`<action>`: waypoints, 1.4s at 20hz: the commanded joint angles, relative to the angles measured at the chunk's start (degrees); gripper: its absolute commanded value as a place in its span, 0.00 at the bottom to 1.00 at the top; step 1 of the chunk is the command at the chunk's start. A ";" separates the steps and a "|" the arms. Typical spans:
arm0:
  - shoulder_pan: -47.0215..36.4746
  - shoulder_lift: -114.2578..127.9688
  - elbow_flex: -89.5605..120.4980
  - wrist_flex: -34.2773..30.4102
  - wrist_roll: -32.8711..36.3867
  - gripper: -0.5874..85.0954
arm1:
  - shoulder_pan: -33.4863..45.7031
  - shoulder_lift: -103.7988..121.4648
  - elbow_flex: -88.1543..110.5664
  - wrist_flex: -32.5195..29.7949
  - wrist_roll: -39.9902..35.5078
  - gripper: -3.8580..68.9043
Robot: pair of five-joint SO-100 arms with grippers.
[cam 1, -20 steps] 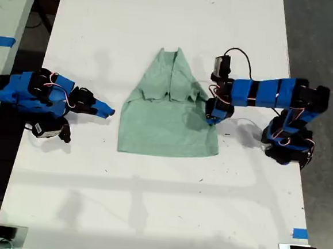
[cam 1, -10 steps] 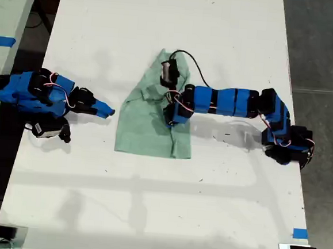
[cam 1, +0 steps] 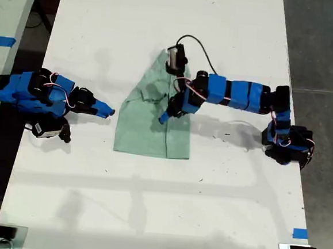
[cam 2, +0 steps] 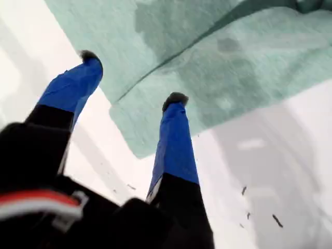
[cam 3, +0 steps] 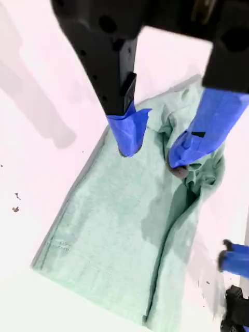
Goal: Fold t shirt
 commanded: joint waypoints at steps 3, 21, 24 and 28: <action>0.44 0.35 -0.35 0.18 -0.97 0.14 | 1.93 44.47 36.21 -0.62 4.31 0.06; 0.44 0.35 -0.35 0.18 -0.97 0.14 | -1.49 128.41 133.24 -21.18 15.56 0.06; 0.44 0.35 -0.35 0.18 -0.97 0.14 | -1.49 128.41 133.51 -21.09 16.79 0.06; 0.44 0.35 -0.35 0.18 -0.97 0.14 | -1.23 128.41 133.59 -21.09 16.70 0.06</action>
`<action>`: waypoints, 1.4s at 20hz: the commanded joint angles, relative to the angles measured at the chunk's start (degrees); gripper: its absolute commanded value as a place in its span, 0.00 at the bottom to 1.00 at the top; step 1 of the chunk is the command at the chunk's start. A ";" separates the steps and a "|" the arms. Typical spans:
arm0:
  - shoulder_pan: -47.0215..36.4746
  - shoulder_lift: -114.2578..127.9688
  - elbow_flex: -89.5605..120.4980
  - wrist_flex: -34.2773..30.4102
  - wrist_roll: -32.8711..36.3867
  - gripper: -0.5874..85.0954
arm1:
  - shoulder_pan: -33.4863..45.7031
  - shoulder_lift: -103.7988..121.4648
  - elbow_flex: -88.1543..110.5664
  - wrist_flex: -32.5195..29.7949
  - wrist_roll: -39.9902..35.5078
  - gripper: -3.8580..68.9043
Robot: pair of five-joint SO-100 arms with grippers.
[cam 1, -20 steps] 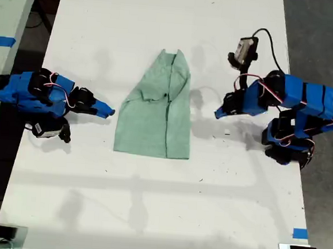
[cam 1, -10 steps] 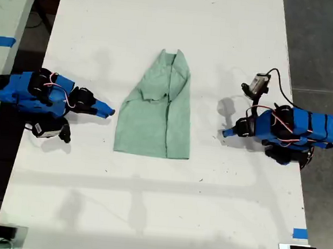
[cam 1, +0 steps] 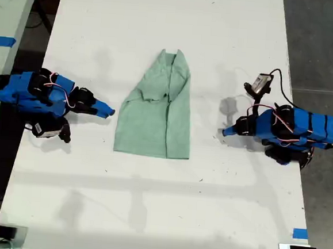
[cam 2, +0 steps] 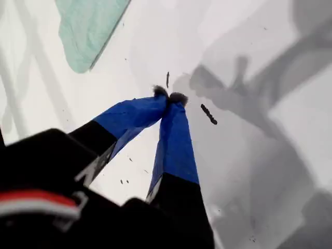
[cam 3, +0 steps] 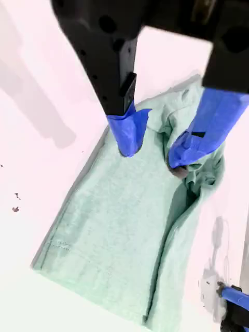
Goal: Fold t shirt
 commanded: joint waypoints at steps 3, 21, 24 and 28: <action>0.44 0.35 -0.35 0.18 -0.97 0.14 | 0.62 0.88 3.34 0.53 1.05 0.06; 0.44 0.35 -0.35 0.18 -0.97 0.14 | -0.09 0.88 3.69 0.53 2.29 0.06; 0.44 0.35 -0.35 0.18 -0.97 0.14 | -0.09 0.88 3.69 0.53 2.46 0.06; 0.44 0.35 -0.35 0.18 -0.97 0.14 | -0.62 0.88 3.69 0.62 3.25 0.06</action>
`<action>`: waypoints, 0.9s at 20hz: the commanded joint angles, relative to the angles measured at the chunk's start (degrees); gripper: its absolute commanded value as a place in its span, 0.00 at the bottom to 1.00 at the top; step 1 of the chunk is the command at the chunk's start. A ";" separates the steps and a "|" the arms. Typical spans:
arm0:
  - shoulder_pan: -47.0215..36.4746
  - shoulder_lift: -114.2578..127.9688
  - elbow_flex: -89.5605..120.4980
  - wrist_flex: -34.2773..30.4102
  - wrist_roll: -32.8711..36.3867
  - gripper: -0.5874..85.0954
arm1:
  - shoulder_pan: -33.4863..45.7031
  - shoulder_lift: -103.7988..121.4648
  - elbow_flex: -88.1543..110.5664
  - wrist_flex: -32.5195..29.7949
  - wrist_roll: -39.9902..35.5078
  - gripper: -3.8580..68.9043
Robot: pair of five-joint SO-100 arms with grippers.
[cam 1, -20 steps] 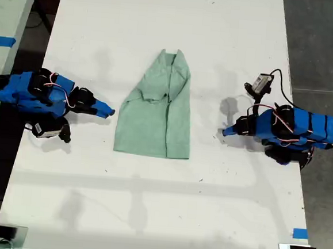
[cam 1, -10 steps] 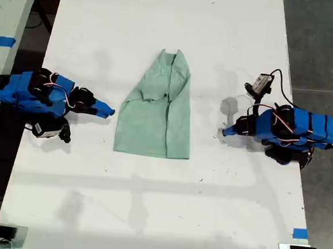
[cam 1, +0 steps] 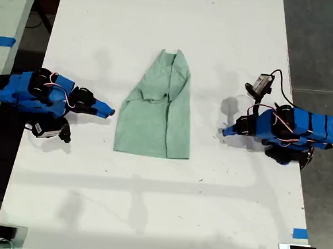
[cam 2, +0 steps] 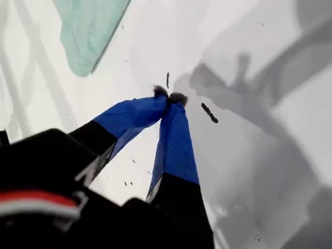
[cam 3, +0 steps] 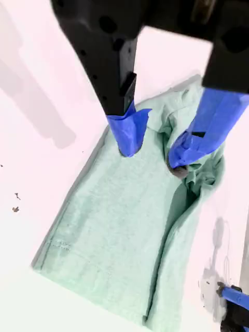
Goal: Fold t shirt
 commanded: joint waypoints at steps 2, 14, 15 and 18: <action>0.44 0.35 -0.35 0.18 -0.97 0.14 | -0.97 0.88 3.25 0.62 0.70 0.06; 0.44 0.35 -0.35 0.18 -0.97 0.14 | -1.05 0.88 3.25 0.79 0.79 0.06; 0.44 0.35 -0.35 0.18 -0.97 0.14 | -1.05 0.88 3.25 0.79 0.79 0.06; 0.44 0.35 -0.35 0.18 -0.97 0.14 | -0.88 0.88 3.25 0.79 0.70 0.06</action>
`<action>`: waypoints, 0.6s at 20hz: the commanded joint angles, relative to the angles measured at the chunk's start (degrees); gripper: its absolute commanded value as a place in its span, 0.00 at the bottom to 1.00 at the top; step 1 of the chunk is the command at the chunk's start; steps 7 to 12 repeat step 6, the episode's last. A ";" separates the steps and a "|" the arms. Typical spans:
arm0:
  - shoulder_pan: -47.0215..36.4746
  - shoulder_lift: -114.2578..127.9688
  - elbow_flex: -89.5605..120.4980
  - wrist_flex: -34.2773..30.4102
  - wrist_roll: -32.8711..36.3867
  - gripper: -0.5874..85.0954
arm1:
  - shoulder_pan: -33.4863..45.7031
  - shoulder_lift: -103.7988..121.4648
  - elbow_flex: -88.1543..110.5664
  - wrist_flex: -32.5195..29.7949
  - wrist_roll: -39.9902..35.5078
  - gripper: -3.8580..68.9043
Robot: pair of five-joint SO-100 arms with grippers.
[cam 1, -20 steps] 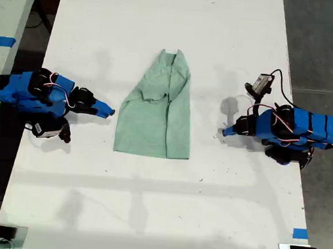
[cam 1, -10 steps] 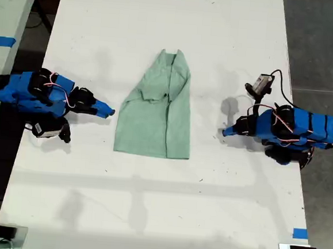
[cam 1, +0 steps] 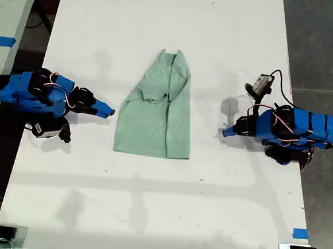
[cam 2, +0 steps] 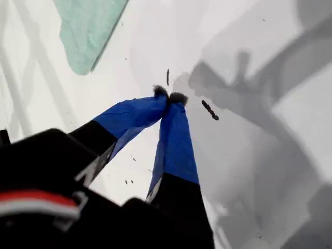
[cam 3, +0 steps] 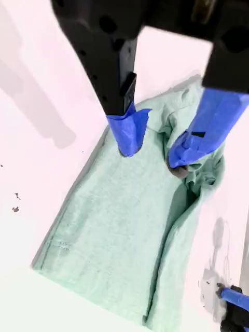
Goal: Fold t shirt
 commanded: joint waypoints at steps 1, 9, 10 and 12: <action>0.44 0.35 -0.35 0.18 -0.97 0.14 | -0.53 0.88 3.25 0.44 0.26 0.06; -1.32 0.35 -0.35 0.18 -0.88 0.14 | -0.26 0.88 3.25 0.44 0.44 0.06; -1.32 0.35 -0.35 0.18 -0.88 0.14 | -0.26 0.88 3.25 0.44 0.44 0.06; -1.32 0.35 -0.35 0.18 -0.88 0.14 | -0.26 0.88 3.25 0.44 0.44 0.06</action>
